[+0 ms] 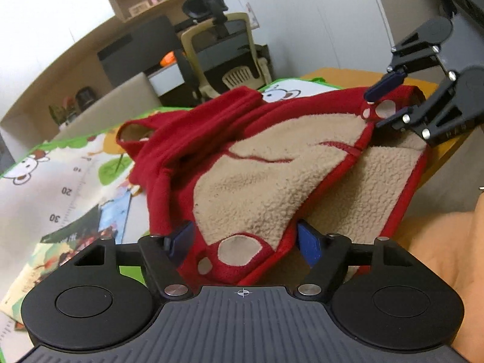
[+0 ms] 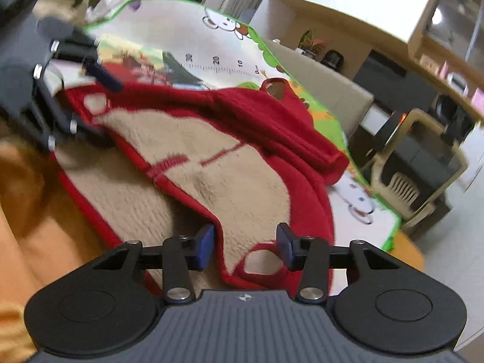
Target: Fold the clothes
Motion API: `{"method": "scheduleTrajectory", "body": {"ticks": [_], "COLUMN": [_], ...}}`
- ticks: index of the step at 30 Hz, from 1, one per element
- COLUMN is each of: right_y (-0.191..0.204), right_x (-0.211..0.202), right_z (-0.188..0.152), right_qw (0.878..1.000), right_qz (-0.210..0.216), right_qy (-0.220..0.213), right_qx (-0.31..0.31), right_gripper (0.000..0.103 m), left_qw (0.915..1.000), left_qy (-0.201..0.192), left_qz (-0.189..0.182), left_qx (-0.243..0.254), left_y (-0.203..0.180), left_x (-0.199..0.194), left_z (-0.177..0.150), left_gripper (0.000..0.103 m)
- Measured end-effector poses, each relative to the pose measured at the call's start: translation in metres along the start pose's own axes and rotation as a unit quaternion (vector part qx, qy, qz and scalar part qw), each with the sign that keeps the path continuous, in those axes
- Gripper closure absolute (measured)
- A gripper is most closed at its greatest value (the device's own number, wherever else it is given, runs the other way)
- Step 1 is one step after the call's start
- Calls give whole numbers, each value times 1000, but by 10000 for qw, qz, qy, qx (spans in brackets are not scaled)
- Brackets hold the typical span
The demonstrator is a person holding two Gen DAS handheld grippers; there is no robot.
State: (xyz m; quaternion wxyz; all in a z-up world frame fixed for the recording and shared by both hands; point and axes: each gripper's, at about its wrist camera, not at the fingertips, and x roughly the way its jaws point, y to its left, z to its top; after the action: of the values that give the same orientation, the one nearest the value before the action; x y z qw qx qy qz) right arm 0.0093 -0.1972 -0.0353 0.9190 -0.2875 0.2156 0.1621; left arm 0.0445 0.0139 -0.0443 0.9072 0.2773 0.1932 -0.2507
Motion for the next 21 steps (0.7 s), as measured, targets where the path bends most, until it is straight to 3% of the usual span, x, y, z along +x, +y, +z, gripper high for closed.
{"method": "scheduleTrajectory", "body": {"ticks": [3,7,8,9,11,12,14,17,19,21], "right_y": [0,-11,-13,-16,-21,-24,-29,-35,-36,-29], "right_x": [-1,-4,-5,-5,-6,-7,-8,-49,-75,-82], "right_z": [-4,9,12,15,21,24,31,33,29,11], "right_qw": [9999,9992,9987,9980,9961,9949,9921,9893,9891,9929], "right_qz": [142,-89,-147,-204,-319,-377,-492,-374,-206,138], "right_qy": [52,-330,-426,-521,-712,-807,-997,-1242,-1278,-931], "right_qx": [-16,199,253,307,414,467,574,665,702,728], "right_gripper": [59,61,71,77,99,99,99,99,100,103], "left_qw": [10000,9999,9998,9998,9995,9992,9970,9913,9895,9880], "left_qy": [-14,-1,-21,-66,-208,-347,-634,-959,-872,-451], "left_qz": [-35,16,49,85,193,184,-29,-542,-889,-1285], "left_qx": [1,140,173,183,123,-3,-438,-722,-736,-725], "left_y": [2,-2,-2,1,8,16,35,50,47,37], "left_x": [-4,3,8,12,16,13,-5,-51,-70,-74], "left_z": [0,5,8,13,25,34,54,69,65,48], "left_gripper": [35,42,50,64,78,84,85,92,94,93]}}
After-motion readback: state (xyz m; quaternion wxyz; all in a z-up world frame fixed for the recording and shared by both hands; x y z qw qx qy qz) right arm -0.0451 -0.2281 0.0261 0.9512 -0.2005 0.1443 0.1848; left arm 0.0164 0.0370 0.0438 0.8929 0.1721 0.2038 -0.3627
